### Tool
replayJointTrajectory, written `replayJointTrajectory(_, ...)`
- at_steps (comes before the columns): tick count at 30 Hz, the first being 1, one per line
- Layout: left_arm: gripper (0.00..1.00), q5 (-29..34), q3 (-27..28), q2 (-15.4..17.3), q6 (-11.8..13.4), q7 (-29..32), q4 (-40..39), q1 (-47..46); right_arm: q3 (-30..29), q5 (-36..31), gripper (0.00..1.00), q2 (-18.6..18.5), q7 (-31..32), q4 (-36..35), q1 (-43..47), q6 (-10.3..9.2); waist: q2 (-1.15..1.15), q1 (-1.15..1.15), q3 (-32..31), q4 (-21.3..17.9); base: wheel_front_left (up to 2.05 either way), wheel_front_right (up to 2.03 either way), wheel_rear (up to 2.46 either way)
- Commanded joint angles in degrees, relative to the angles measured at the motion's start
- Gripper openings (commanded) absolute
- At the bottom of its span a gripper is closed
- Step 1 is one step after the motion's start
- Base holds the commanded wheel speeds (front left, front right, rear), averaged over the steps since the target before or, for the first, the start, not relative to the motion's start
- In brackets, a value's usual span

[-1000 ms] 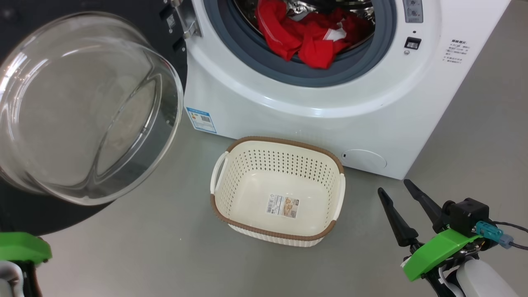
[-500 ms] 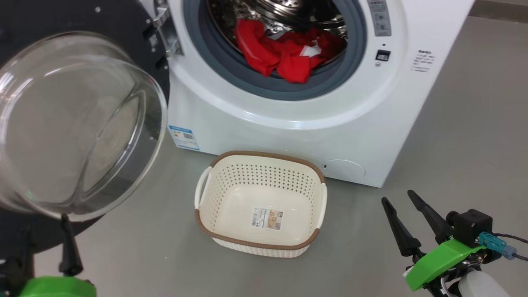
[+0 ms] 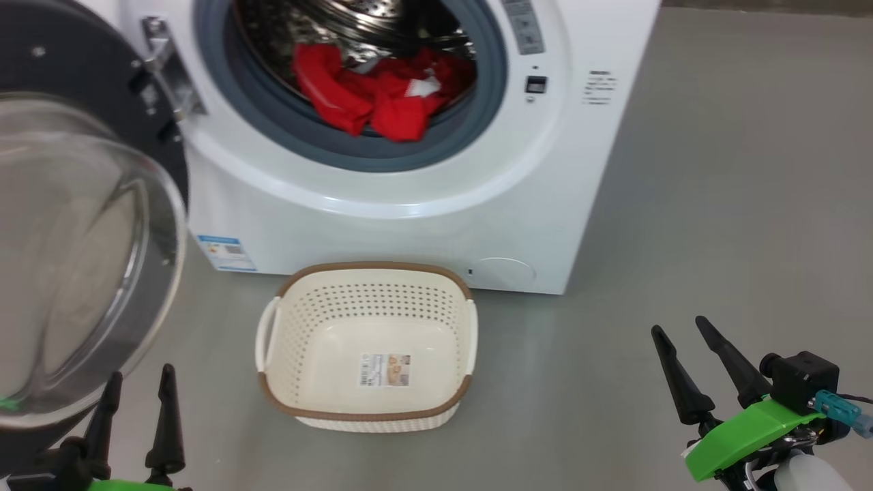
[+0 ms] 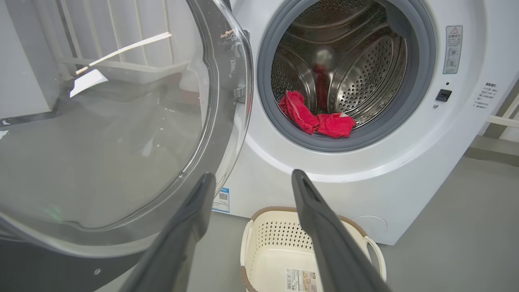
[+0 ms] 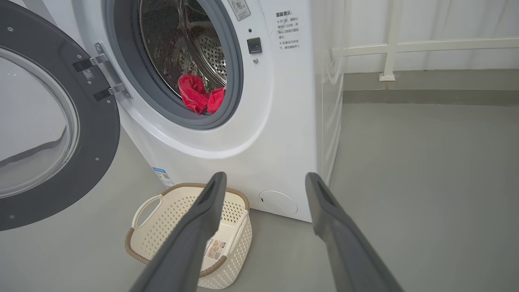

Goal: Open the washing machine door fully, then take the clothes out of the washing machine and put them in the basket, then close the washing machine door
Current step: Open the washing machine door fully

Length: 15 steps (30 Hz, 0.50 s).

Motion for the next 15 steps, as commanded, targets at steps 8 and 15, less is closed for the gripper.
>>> replayJointTrajectory(8,1.0,0.1,1.0,2.1,-0.2,-0.3,-3.3,-0.1,-0.3,-0.8,1.0,-0.1,-0.7,-2.2,0.0,0.09,0.0,0.0,1.6,-7.6,0.0,0.0,0.0)
replayJointTrajectory(15,1.0,0.0,-0.7,2.2,-0.2,-0.3,-3.5,-0.6,-1.5,-0.9,1.0,0.3,-0.7,-2.4,0.5,0.09,0.0,0.0,1.7,-10.2,0.0,0.0,0.0)
